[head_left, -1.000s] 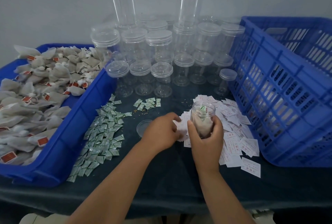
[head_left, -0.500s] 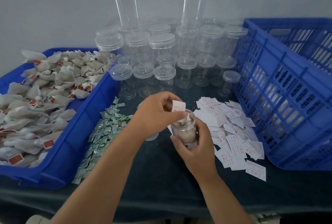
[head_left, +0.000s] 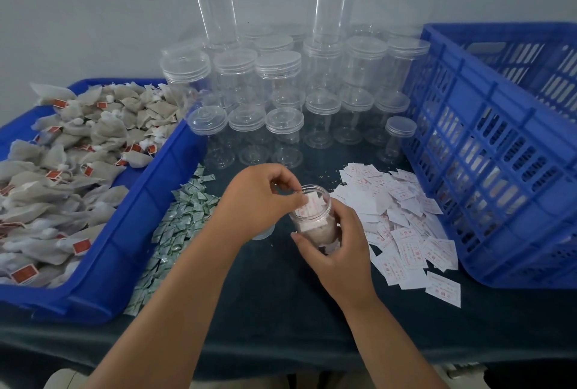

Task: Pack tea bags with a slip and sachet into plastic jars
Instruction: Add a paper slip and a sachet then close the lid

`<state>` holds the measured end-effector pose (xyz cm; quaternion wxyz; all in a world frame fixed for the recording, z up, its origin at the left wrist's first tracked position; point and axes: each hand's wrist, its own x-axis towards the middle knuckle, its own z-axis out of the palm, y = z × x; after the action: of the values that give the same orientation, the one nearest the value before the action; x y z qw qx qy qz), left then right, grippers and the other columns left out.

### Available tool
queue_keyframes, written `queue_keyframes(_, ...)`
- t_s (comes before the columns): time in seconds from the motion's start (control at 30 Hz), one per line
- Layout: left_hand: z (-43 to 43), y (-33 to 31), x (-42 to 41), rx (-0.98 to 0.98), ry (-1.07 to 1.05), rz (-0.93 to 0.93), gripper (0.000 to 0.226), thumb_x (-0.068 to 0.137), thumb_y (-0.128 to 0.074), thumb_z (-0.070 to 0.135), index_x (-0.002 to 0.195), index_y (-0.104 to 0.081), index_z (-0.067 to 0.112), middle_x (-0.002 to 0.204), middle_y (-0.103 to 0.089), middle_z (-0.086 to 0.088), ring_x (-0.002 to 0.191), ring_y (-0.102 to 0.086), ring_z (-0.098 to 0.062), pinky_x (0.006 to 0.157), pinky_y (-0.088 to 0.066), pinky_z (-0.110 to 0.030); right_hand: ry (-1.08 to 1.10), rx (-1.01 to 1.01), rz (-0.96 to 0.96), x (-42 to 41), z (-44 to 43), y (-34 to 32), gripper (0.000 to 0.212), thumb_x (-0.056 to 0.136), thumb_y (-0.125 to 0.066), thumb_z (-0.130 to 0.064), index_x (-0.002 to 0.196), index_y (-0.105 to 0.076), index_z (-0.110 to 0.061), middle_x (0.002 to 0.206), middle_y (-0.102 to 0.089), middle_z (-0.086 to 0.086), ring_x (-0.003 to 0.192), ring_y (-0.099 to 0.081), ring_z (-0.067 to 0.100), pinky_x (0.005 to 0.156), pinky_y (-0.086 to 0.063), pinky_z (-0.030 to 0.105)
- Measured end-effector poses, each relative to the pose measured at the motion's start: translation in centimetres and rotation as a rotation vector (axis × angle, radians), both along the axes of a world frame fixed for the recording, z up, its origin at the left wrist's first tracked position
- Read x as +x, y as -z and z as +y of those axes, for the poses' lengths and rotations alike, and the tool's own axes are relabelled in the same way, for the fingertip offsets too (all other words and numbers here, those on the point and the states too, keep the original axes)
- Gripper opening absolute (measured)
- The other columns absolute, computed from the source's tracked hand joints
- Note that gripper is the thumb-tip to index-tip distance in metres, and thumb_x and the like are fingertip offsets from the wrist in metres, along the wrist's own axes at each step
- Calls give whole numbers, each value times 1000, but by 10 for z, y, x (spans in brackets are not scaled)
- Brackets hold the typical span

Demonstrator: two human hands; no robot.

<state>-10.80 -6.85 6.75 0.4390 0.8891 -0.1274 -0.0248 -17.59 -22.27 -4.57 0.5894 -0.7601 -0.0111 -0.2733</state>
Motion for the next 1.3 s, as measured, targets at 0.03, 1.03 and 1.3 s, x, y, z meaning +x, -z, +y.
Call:
queue_keyframes(0.03,-1,2,1,18,4,50,24,75,-90,26,84,-68,31,81,-68,17,62,-55,2,60,-41,-15,-6,-21,-12,0,0,0,66,77,-91,-36,135,-62,-23,126,-68,-13,118,-66,15,92,-53,18)
queue_keyframes(1.03,19,45,1,-590,-89,292,25,94,-70,31,116,-63,24,110,-77,-8,96,-77,-13,79,-62,-29,-102,-34,64,2,0,5,58,81,-85,-42,133,-63,-27,126,-71,-13,120,-68,17,95,-60,44)
queue_keyframes(1.3,9,23,-13,123,245,-85,89,63,-67,85,142,-52,46,129,-52,23,124,-48,5,103,-40,-20,-150,-106,63,2,-2,5,56,82,-84,-42,132,-64,-27,116,-69,-13,109,-68,19,88,-56,32)
